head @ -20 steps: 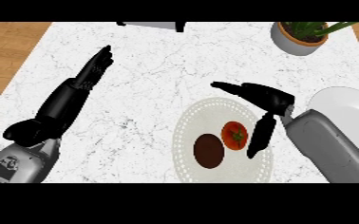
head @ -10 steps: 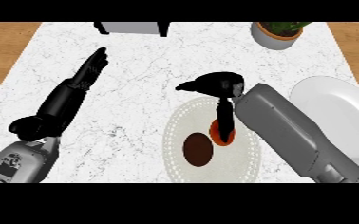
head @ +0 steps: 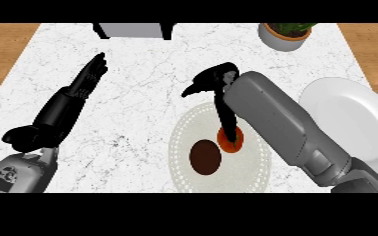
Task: Pick the tomato from the placemat and place it in the plate
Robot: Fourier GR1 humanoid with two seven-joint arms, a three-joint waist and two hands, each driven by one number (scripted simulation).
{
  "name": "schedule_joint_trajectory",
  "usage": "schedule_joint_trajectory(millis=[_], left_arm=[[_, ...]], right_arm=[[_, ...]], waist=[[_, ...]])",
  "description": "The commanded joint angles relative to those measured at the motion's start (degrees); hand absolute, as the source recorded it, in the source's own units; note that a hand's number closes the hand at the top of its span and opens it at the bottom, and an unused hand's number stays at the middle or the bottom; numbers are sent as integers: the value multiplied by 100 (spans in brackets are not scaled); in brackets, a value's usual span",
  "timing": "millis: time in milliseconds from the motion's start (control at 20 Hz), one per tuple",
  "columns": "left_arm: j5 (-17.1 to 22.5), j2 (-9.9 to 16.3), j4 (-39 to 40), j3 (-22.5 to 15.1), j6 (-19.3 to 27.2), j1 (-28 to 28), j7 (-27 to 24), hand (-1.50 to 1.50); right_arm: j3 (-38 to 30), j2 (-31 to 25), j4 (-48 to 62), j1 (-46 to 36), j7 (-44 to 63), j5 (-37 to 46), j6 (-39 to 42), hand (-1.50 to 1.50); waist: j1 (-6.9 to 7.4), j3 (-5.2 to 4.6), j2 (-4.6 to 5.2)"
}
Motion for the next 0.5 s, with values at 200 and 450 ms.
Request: schedule_joint_trajectory(millis=[200, 450], left_arm=[[-73, -87, 155, 243, -372, 215, -275, 0], [-190, -295, -42, 288, -314, 104, -8, 0]], right_arm=[[-285, 179, 812, -529, 233, 398, 497, -150], [-520, 145, 1477, -860, -201, 738, 419, -150]], waist=[[-36, 2, 4], [6, 3, 22]])
